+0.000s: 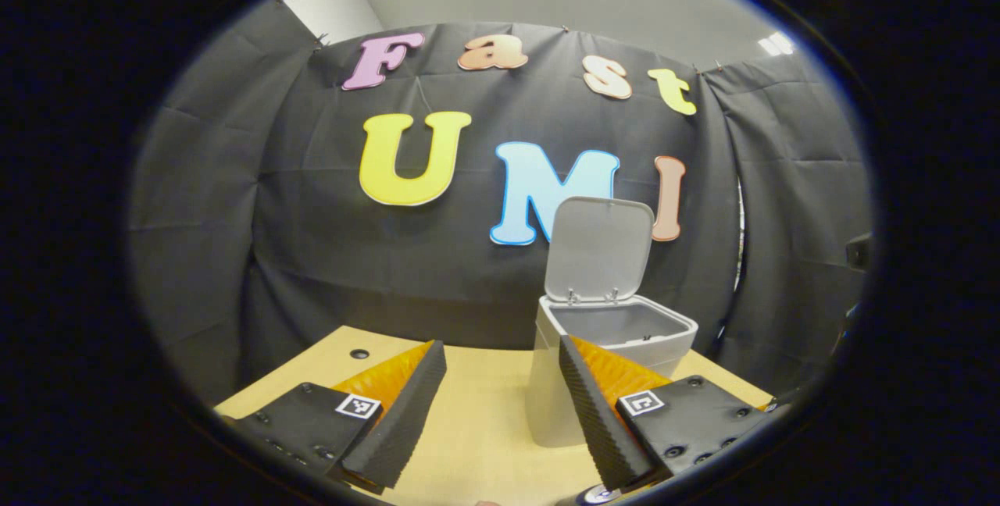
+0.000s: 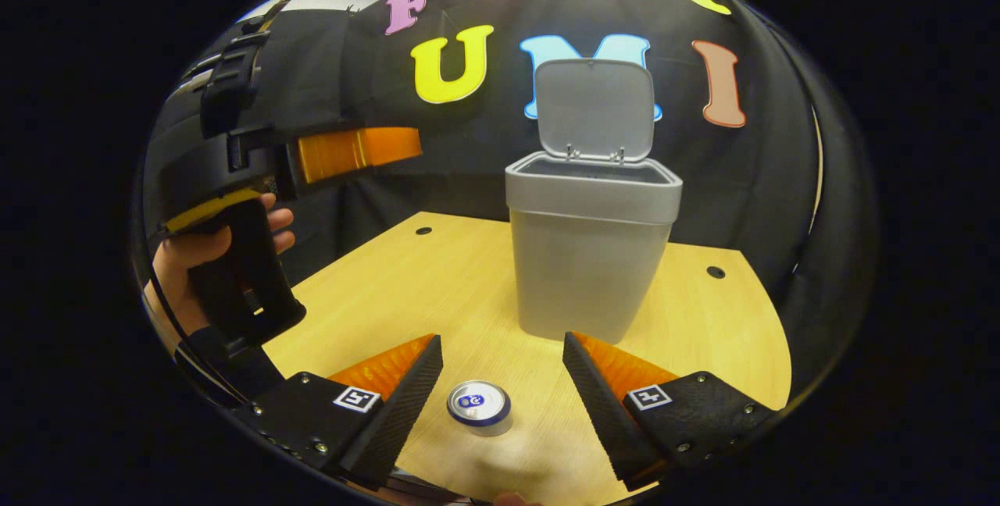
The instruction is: Press the lid of the desktop garbage bin to open it, pick up the crumpled paper on the desktop and throw it into the bin, then pick up the pop can on the desktop and drop it into the bin, and finally close the garbage bin lid.
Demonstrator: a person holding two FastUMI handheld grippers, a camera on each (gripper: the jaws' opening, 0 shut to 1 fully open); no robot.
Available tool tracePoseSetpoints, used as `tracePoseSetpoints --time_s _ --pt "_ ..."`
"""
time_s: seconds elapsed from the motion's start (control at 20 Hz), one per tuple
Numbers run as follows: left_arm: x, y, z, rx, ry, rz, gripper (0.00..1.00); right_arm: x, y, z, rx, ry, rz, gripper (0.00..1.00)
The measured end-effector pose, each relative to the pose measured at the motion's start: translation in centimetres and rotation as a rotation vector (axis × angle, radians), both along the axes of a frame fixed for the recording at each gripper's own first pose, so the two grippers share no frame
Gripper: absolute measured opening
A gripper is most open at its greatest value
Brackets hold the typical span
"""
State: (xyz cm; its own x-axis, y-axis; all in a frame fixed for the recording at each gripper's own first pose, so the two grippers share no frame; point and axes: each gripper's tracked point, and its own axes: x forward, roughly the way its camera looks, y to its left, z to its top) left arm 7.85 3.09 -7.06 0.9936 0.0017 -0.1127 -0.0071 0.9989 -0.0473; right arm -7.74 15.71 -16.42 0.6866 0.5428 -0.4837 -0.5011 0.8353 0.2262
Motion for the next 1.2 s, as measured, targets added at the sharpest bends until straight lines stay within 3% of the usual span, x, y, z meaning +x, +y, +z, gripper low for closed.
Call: tracePoseSetpoints --time_s 0.35,0.8,1.2 --pt "-2.2 3.0 0.5 -0.010 0.010 0.055 0.95 -1.7 1.9 -3.9 -0.049 0.121 0.087 0.99" --pt "-3.7 1.3 -0.5 0.004 0.032 0.021 0.95 -2.4 2.5 -9.2 -0.133 0.237 0.124 0.99" --pt "-4.3 0.7 -0.4 0.007 0.039 0.008 0.95 -2.7 3.3 -11.6 -0.181 0.253 0.154 0.99"
